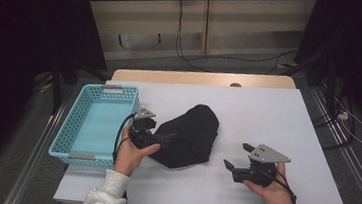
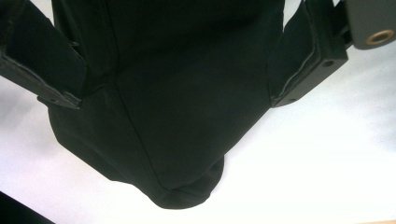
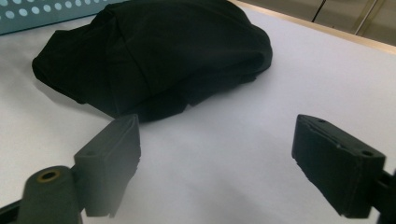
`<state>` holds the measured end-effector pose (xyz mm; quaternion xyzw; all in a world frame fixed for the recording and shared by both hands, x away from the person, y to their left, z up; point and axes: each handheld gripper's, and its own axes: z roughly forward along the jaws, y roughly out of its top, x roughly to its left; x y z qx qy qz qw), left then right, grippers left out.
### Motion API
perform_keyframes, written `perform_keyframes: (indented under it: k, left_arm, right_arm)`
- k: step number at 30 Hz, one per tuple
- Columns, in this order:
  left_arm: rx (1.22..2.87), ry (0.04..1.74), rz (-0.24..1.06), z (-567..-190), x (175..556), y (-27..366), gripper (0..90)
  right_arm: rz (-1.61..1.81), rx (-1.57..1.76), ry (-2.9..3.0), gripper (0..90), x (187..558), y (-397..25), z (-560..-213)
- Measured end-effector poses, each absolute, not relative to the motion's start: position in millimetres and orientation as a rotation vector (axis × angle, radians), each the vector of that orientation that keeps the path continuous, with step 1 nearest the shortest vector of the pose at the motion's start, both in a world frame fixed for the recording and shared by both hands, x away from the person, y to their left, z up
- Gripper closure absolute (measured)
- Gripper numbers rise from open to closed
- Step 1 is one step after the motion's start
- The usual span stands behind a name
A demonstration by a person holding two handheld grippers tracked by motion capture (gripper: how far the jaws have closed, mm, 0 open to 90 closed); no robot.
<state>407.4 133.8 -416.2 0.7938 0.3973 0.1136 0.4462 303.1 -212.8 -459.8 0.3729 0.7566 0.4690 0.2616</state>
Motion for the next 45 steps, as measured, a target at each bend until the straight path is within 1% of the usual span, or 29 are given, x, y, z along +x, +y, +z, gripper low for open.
perform_keyframes:
  k: [11, 14, 17, 18, 19, 20, 22, 25, 26, 28, 33, 36, 39, 40, 41, 42, 43, 44, 45]
  left_arm:
    - [1.960, 0.995, 0.293, -415, 405, 135, 5.8]
    - [1.960, 1.007, 0.300, -416, 405, 136, 5.8]
    - [1.958, 1.017, 0.298, -417, 405, 136, 5.8]
    - [1.959, 1.015, 0.298, -417, 405, 135, 5.8]
    - [1.959, 1.015, 0.298, -417, 405, 135, 5.8]
    - [1.960, 1.011, 0.297, -416, 405, 136, 5.8]
    - [1.955, 1.018, 0.301, -414, 405, 137, 5.7]
    - [1.956, 1.015, 0.306, -413, 404, 139, 5.7]
    - [1.959, 1.014, 0.308, -412, 405, 141, 5.6]
    - [1.956, 1.018, 0.311, -413, 405, 142, 5.6]
    - [1.956, 1.016, 0.307, -413, 404, 139, 5.7]
    - [1.972, 1.006, 0.316, -414, 405, 140, 5.6]
    - [1.970, 1.012, 0.317, -415, 406, 140, 5.6]
    - [1.964, 1.016, 0.314, -415, 406, 140, 5.7]
    - [1.964, 1.016, 0.314, -415, 406, 140, 5.6]
    - [1.965, 1.016, 0.314, -414, 406, 140, 5.7]
    - [1.965, 1.016, 0.314, -414, 406, 140, 5.6]
    - [1.967, 1.015, 0.313, -414, 406, 140, 5.7]
    - [1.962, 1.019, 0.310, -414, 406, 140, 5.7]
  right_arm:
    - [1.289, 0.987, 2.091, 20.6, 313, -198, -459]
    - [1.298, 0.969, 2.121, 25.3, 317, -190, -459]
    - [1.303, 0.959, 2.139, 27.2, 317, -186, -460]
    - [1.303, 0.950, 2.158, 30.3, 318, -184, -460]
    - [1.303, 0.950, 2.158, 30.3, 318, -184, -460]
    - [1.307, 0.943, 2.169, 33.0, 320, -181, -461]
    - [1.314, 0.941, 2.182, 35.4, 322, -178, -461]
    - [1.312, 0.930, 2.194, 35.7, 323, -174, -462]
    - [1.298, 0.918, 2.214, 38.7, 324, -170, -464]
    - [1.287, 0.912, 2.226, 40.3, 326, -167, -465]
    - [1.287, 0.912, 2.231, 40.2, 328, -162, -467]
    - [1.296, 0.924, 2.228, 41.5, 331, -159, -467]
    - [1.303, 0.928, 2.231, 47.5, 332, -156, -467]
    - [1.297, 0.925, 2.239, 56.2, 332, -154, -466]
    - [1.297, 0.925, 2.239, 56.2, 332, -154, -466]
    - [1.315, 0.923, 2.246, 63.0, 333, -152, -466]
    - [1.315, 0.923, 2.246, 63.0, 333, -152, -466]
    - [1.312, 0.923, 2.273, 68.1, 334, -150, -467]
    - [1.312, 0.923, 2.273, 68.1, 334, -150, -467]
